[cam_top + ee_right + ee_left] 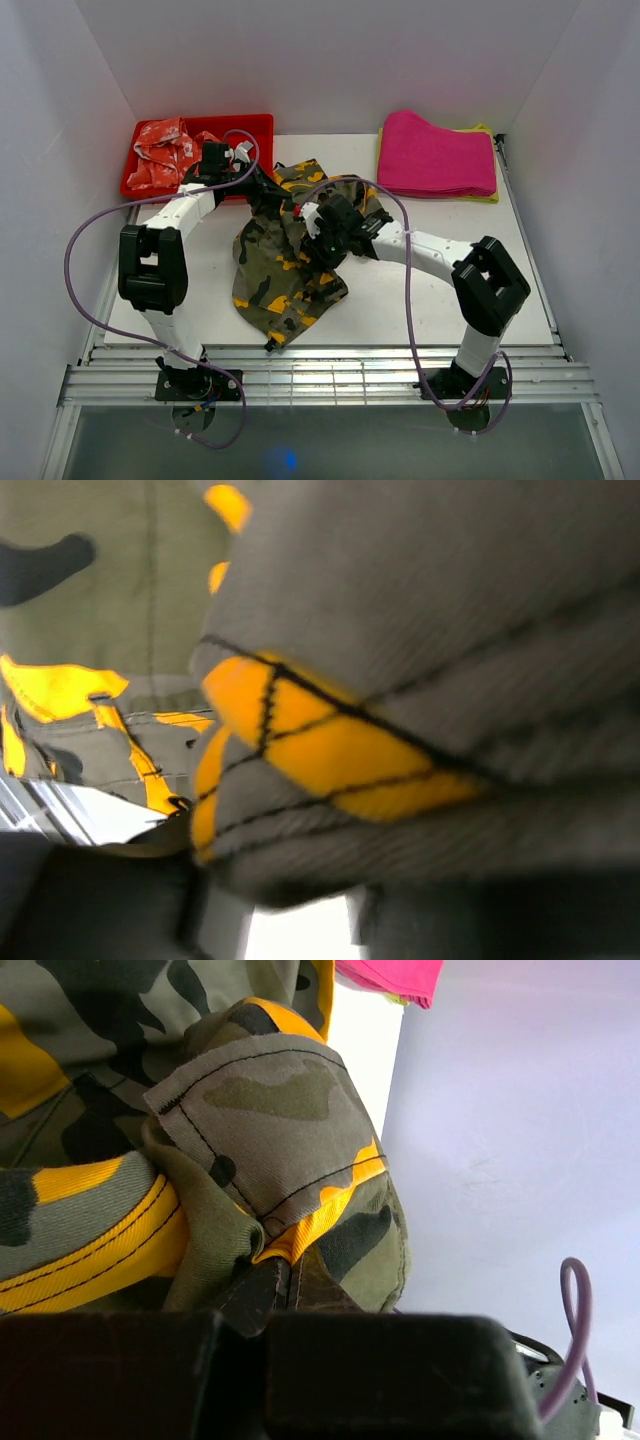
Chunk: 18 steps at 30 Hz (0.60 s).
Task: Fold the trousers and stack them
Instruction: Flatten the trousers out
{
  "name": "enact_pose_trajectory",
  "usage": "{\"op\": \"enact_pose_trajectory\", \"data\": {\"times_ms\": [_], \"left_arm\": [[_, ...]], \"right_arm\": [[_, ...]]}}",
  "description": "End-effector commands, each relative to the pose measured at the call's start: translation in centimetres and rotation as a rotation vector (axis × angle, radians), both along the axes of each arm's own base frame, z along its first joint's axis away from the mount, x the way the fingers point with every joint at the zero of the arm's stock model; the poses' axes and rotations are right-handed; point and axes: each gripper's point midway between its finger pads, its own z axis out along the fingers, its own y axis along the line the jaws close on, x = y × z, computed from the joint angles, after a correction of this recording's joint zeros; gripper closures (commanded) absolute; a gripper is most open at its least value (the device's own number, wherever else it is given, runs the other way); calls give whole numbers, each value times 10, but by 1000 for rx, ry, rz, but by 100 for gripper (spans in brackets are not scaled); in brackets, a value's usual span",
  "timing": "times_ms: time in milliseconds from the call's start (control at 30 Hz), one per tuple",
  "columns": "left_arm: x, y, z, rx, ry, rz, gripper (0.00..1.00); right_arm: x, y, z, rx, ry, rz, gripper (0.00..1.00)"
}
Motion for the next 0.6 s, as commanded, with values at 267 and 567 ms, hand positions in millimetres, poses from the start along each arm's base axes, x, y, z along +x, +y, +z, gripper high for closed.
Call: {"op": "enact_pose_trajectory", "data": {"times_ms": [267,567], "left_arm": [[-7,14,61,127,-392,-13,54],[-26,56,72,574,-870,-245,41]], "right_arm": [[11,-104,62,-10,-133,-63,92],[-6,-249,37,-287,-203,-15,92]]}}
